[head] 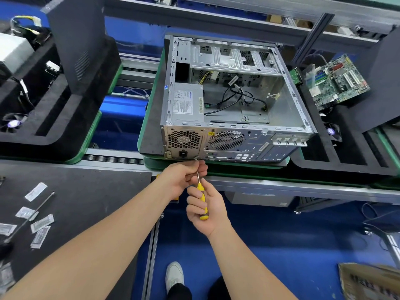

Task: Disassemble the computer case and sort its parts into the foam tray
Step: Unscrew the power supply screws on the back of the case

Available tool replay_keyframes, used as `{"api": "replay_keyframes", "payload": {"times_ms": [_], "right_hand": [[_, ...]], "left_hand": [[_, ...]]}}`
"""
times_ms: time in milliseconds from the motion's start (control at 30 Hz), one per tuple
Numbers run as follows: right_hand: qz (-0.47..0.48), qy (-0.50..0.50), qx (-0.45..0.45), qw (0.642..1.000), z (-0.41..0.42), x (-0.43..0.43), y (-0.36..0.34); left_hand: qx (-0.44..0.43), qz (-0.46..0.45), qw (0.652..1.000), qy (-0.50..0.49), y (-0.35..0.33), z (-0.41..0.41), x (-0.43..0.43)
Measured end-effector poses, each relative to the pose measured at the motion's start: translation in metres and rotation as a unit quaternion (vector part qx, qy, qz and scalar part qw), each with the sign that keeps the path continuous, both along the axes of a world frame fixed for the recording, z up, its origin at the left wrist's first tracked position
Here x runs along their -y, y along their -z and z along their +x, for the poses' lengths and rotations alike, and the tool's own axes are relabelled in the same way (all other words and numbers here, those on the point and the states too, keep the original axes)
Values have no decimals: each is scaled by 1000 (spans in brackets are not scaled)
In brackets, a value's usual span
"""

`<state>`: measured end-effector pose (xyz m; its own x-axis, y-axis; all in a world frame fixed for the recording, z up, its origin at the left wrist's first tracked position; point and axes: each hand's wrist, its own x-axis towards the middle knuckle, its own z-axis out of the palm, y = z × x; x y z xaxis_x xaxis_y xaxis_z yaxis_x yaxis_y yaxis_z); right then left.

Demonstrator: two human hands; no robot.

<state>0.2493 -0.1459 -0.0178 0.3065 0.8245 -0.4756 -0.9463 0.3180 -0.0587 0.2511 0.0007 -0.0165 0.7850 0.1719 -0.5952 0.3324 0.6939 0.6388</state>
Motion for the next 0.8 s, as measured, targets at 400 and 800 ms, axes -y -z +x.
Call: {"api": "replay_keyframes", "payload": {"times_ms": [400, 800], "right_hand": [[-284, -61, 362, 886, 8, -8, -6], [-570, -145, 714, 380, 5, -21, -17]], "left_hand": [[14, 12, 999, 33, 1, -6, -3], [2, 34, 999, 17, 2, -4, 1]]}}
